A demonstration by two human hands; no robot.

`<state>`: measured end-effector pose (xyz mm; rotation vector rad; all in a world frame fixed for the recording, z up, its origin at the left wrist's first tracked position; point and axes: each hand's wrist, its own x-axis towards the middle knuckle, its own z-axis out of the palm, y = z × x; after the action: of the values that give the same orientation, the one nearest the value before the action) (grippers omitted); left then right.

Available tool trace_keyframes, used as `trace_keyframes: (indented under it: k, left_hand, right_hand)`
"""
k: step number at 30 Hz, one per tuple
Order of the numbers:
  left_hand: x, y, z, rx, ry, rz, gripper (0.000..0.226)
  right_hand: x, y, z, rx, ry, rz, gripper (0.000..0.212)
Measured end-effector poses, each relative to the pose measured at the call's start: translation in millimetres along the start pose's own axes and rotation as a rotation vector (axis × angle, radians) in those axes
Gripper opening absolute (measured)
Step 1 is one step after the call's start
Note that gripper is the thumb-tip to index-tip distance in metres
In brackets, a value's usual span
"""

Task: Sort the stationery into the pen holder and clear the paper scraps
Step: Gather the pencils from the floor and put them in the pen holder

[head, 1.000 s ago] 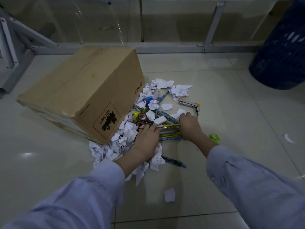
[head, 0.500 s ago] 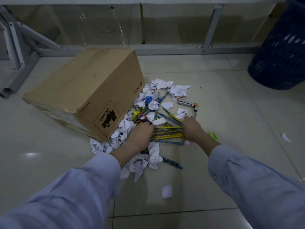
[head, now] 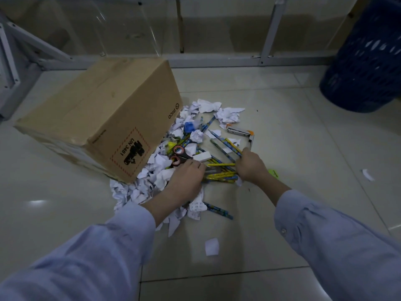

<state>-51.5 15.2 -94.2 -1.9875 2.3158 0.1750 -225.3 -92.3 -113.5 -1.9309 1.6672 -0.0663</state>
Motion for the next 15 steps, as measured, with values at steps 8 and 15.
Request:
trace_keyframes:
  k: [8,15]
  left_hand:
    - [-0.3,15.2,7.8,-0.023,-0.051,-0.005,0.038]
    - [-3.2,22.9,17.7,0.044,-0.025,-0.003,0.034]
  right_hand:
    - [2.5,-12.1,0.1,-0.098,0.009,-0.233,0.021]
    - [9.8,-25.7,11.8,-0.198,-0.062,-0.266,0.038]
